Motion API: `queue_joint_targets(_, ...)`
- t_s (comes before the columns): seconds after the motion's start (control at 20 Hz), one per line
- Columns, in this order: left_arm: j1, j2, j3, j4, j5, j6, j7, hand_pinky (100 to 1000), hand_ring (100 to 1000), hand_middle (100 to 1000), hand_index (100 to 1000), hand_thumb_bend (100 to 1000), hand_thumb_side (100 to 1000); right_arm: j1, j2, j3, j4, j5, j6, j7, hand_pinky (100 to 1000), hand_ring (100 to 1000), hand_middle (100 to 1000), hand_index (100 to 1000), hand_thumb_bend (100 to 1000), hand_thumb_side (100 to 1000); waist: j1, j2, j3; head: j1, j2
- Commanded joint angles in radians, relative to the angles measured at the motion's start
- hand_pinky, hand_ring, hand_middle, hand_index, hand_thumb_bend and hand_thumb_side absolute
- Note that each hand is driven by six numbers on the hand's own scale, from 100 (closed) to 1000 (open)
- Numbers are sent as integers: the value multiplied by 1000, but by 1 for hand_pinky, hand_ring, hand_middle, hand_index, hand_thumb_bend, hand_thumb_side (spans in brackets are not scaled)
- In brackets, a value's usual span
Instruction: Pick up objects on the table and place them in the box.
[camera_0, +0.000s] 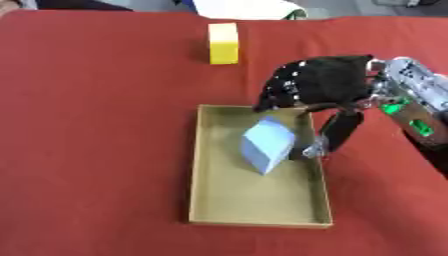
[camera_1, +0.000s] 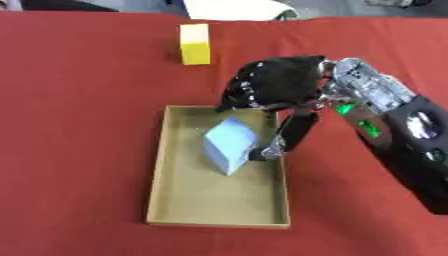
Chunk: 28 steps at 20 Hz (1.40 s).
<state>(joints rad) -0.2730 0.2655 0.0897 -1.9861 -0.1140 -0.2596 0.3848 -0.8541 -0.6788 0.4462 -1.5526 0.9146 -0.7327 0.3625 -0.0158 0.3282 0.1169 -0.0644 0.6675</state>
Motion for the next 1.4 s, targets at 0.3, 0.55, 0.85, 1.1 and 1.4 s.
queue_joint_targets(0.3,-20,45,1,-14,4,0,-2,809,700,670,796,218,733,-16,-50,-166,-91,-153,135,-59,818,811,760,935,281,727,12,-18,-6,6,-10)
queue_joint_targets(0.55,-59,132,-8,-14,0,3,-5,811,706,675,799,231,724,-11,-62,-277,-139,-211,263,-136,807,793,715,903,100,752,20,-6,-8,21,-15)
queue_joint_targets(0.85,-155,313,-26,-14,-49,88,-22,817,723,682,809,228,669,-2,-90,-371,-170,-304,356,-206,798,777,691,887,164,714,29,7,-15,37,-19)
queue_joint_targets(1.1,-242,482,-71,-14,-92,242,-101,827,750,691,823,209,671,18,-118,-436,-174,-396,422,-259,789,771,682,882,135,734,35,6,-31,57,-13)
queue_joint_targets(1.4,-372,586,-155,39,-141,381,-311,835,773,699,838,222,695,38,-143,-490,-148,-479,470,-328,779,766,675,877,127,743,40,4,-53,82,-11)
